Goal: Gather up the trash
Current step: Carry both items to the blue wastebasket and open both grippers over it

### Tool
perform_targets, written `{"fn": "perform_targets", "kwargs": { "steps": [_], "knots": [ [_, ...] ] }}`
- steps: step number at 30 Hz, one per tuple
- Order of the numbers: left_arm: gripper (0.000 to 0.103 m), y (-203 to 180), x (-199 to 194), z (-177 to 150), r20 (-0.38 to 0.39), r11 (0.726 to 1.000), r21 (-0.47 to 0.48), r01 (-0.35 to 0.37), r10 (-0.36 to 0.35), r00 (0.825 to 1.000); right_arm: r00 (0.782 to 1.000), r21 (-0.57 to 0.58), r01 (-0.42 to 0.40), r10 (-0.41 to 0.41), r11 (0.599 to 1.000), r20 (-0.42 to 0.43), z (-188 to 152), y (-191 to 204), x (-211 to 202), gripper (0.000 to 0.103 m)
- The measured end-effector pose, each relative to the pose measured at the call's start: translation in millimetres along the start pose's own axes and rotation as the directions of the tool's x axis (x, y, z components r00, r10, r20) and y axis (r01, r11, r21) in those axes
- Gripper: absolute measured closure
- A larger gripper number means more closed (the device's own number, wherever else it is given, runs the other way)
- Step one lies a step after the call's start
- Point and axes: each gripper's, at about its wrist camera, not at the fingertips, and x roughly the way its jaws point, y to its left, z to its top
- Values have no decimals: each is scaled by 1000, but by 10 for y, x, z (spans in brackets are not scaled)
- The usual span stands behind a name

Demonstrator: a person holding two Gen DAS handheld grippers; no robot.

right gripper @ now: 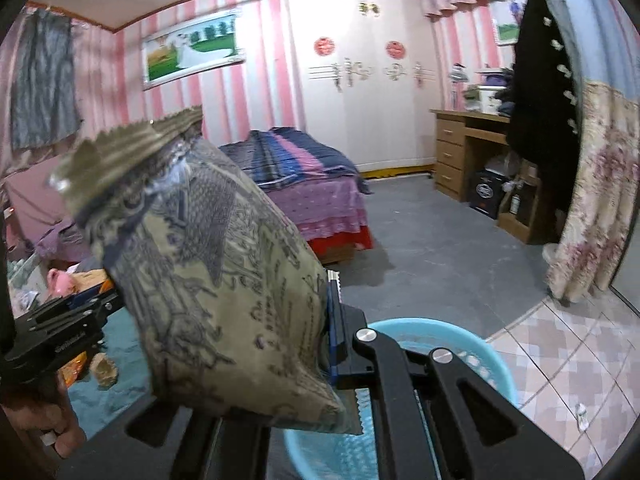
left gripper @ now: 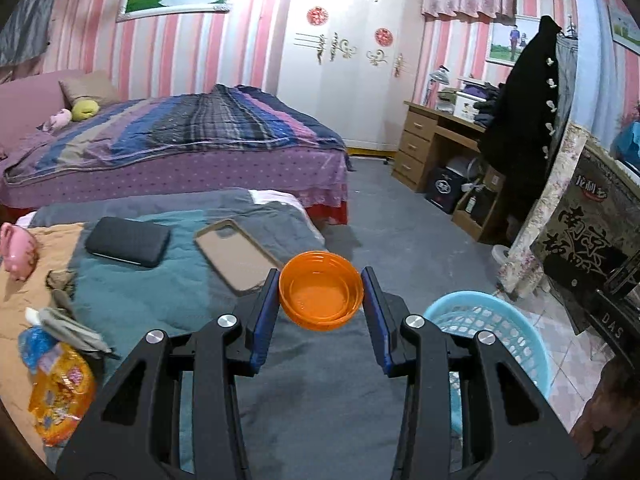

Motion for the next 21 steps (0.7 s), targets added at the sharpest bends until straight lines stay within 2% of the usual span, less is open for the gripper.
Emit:
{"fn": "perform_targets", "kwargs": {
  "steps": [9,15,21],
  "knots": [
    [64,-441,258,12,-25,996,19,83,-83,996,999,95,42,-39,995,-33,27,-392,134,99],
    [64,-827,381,-15,-50,988,55,147,-144,988,996,199,76,-66,977,-56,-16,-702,172,99],
    [64,-1070,437,-39,-64,980,76,183,-178,982,994,218,89,-74,972,-78,-84,-796,208,96]
  ]
}}
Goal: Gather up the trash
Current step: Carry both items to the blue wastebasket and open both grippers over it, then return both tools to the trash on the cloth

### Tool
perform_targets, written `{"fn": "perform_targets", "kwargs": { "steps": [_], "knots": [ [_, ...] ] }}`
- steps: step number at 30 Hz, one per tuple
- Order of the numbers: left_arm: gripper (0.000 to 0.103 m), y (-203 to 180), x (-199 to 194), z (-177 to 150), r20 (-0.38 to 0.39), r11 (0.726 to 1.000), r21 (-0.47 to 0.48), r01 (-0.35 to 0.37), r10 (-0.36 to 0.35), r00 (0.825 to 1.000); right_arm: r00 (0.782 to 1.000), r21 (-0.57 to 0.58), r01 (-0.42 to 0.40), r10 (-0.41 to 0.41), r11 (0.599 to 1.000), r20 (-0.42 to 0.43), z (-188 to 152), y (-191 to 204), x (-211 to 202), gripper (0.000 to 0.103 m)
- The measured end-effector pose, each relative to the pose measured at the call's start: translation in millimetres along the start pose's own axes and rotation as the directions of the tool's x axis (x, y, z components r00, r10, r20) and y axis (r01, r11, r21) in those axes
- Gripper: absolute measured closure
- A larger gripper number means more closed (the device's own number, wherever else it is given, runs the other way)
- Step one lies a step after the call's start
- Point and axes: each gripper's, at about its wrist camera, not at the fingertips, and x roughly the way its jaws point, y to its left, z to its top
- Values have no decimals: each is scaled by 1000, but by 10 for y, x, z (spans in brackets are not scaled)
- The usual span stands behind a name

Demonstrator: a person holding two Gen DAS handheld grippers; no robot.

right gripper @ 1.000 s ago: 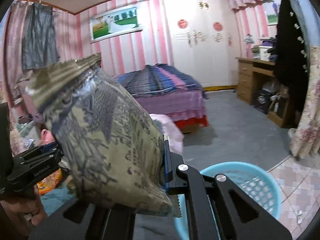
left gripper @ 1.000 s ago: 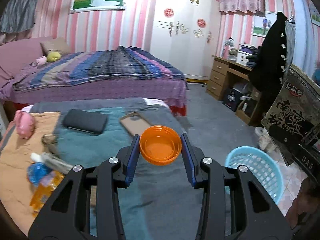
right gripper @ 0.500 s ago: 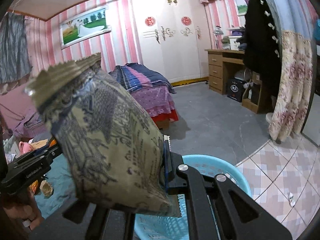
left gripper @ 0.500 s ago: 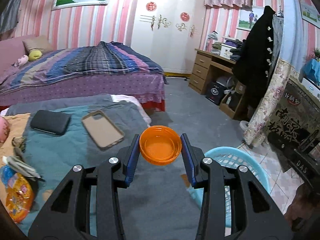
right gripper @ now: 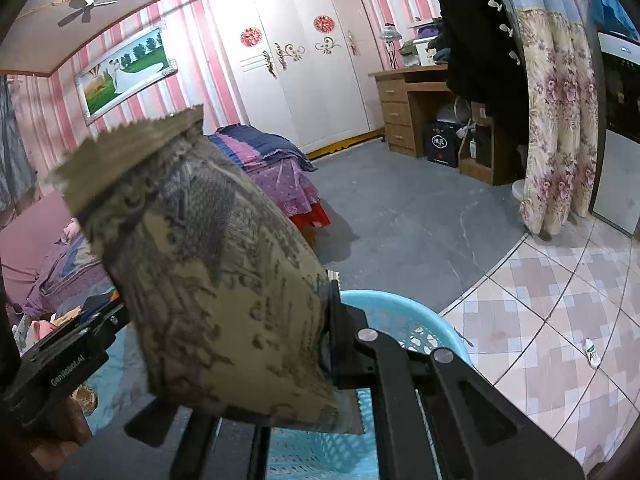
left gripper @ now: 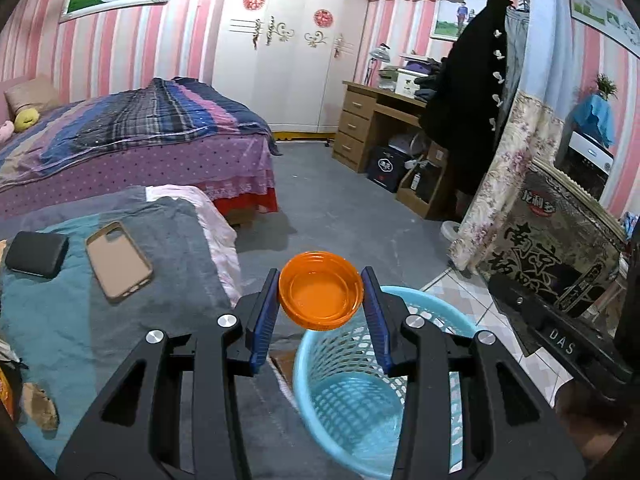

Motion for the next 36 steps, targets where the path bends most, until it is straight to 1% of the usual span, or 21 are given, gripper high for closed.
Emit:
{"fn": "perform_targets", "kwargs": {
  "steps": [5,9,10,11,12,13,15,20,22,25,26,27,28,29,32,36],
  "knots": [
    [64,-66,34,-21,-11,1000,7,11,-11,1000,1000,-19,-2,2,1000,-1,-37,9,3,96],
    [64,-55,29,-39,-17,1000,3,19,-19,1000,1000,-22,9,-9,1000,-21,-69,-14,74,95],
    [64,-49,34,-43,-20,1000,0,20,-20,1000,1000,-20,10,-11,1000,-23,-69,-15,81,89],
    [64,-53,34,-42,-21,1000,2,19,-19,1000,1000,-18,13,-14,1000,-24,-68,-14,83,80],
    [64,-62,32,-43,-21,1000,5,19,-19,1000,999,-12,25,-26,1000,-19,-60,-16,78,53],
    [64,-67,31,-40,-20,1000,7,20,-20,1000,999,-3,32,-32,999,-9,-61,-15,62,39],
    [64,-55,28,-40,-16,1000,5,18,-18,1000,1000,9,20,-20,1000,1,-53,-18,43,39],
    [64,-98,93,-55,-32,999,-3,34,-34,999,998,40,52,-53,998,34,-49,-71,-10,39],
    [63,-137,130,-53,-46,998,-12,57,-57,997,996,67,75,-78,995,45,-39,-137,-44,39],
    [63,-219,182,-22,-64,995,-12,95,-95,993,994,104,95,-100,990,39,-50,-257,-40,39],
    [61,-242,189,-14,-68,993,-14,114,-114,991,994,114,103,-108,988,35,-54,-300,-27,39],
    [46,-255,194,-7,-73,991,-20,129,-130,989,992,121,114,-119,986,32,-50,-329,-17,39],
    [37,-264,182,0,-71,991,-32,130,-132,989,992,124,118,-123,985,31,-48,-332,-14,39],
    [30,-263,144,7,-56,992,-41,118,-121,991,992,126,119,-124,985,30,-49,-339,-10,39],
    [30,-224,12,61,-26,992,-35,121,-122,992,992,107,117,-121,987,36,-33,-314,-11,39],
    [29,-21,-199,96,5,997,-39,69,-69,998,993,81,104,-107,991,43,-24,-225,-10,39]
  ]
}}
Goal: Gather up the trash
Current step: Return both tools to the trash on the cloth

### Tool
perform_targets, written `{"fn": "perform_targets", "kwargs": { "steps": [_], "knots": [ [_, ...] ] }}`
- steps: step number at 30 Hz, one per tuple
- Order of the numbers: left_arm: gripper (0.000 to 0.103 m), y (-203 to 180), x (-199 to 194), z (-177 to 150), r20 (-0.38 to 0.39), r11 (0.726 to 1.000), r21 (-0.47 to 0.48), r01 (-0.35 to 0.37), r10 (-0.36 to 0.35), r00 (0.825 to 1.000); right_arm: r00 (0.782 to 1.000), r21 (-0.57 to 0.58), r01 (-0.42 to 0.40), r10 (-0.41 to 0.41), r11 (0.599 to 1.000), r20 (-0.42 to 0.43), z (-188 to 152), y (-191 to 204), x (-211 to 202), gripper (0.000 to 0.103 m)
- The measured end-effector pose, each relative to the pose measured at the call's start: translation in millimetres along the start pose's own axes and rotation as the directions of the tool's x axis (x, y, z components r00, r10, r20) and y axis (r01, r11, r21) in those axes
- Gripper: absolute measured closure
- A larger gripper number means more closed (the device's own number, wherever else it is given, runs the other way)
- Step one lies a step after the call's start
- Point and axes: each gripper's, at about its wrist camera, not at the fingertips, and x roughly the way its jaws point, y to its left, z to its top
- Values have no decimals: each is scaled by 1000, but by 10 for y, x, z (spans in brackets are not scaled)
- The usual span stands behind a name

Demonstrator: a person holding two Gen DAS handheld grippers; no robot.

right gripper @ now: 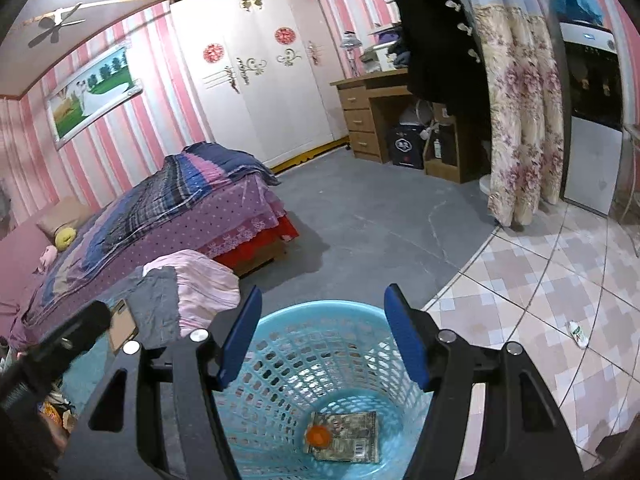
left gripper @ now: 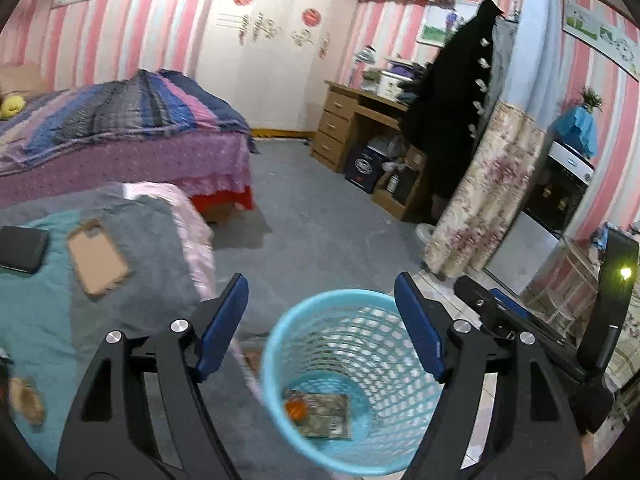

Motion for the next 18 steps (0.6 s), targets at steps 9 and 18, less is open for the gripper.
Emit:
{"fn": "perform_targets", "kwargs": {
  "steps": [9,18],
  "knots": [
    [26,1143,-982,-106,65,965,-66,-253,257,964,996,-127,-85,85,988,-7,-100,587,-28,39],
    [18,2494,-2137,-489,120,815,-210,-540,570,813,948,-215,-319,316,923,-50,-347,1436,-143,32]
  ]
}}
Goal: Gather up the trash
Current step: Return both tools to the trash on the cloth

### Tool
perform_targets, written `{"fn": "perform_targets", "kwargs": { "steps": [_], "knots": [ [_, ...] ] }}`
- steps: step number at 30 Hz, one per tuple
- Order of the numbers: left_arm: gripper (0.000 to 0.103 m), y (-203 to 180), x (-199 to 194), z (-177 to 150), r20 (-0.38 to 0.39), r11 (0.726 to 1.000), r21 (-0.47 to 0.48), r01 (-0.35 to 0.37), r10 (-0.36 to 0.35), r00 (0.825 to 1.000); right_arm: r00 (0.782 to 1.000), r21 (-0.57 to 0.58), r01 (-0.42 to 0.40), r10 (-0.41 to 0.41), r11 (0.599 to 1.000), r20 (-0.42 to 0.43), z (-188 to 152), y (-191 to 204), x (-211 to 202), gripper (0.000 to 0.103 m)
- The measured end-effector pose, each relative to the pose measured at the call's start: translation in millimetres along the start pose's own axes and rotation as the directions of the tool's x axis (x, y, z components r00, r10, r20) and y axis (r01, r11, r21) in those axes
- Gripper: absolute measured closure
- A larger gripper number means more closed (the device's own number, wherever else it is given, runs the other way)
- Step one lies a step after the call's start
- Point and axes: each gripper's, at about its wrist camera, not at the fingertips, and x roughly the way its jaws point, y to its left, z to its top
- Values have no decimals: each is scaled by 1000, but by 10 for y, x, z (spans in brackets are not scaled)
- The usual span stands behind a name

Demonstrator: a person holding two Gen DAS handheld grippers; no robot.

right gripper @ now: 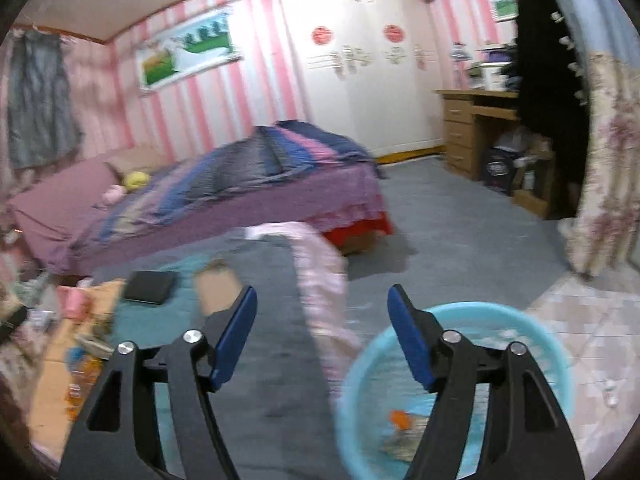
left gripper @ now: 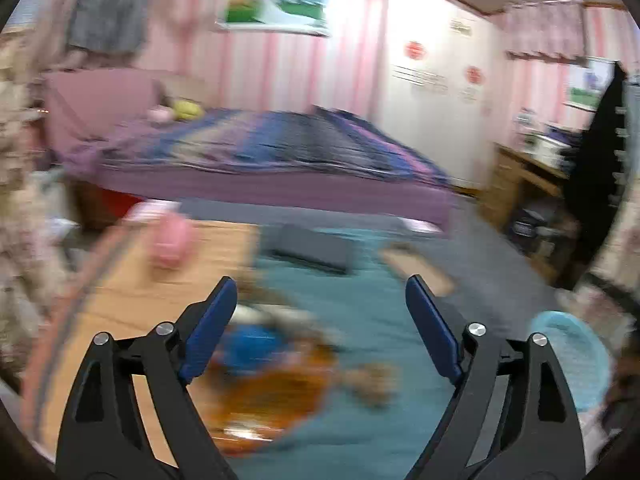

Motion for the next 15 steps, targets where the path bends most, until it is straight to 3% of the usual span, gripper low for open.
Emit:
{"fn": "perform_targets", "kwargs": {
  "steps": [2,3,5,7,10,13,15],
  "knots": [
    [18,403,39,-118,-2,997,-25,-73,73,997,999,-11,-52,52,999,15,-39,245,17,27],
    [18,594,95,-164,-51,994,-47,-97,95,994,998,-23,-66,66,998,14,-63,357,38,26],
    [18,829,137,-210,-69,993,-52,-104,101,993,992,-67,-128,127,989,-16,-167,704,127,26],
    [18,1023,244,-294,-88,983,-52,-179,174,981,980,-122,-193,185,974,-70,-301,1053,241,22],
    [18,1123,462,-419,-171,989,-64,-134,122,978,968,-179,-233,210,956,-138,-497,1402,372,22],
    [18,1065,615,-546,-239,998,-55,3,-16,971,951,-196,-272,232,942,-204,-692,1638,464,22],
    [18,951,709,-666,-275,999,-12,52,-53,960,944,-191,-280,233,941,-235,-768,1719,511,22]
  ]
}}
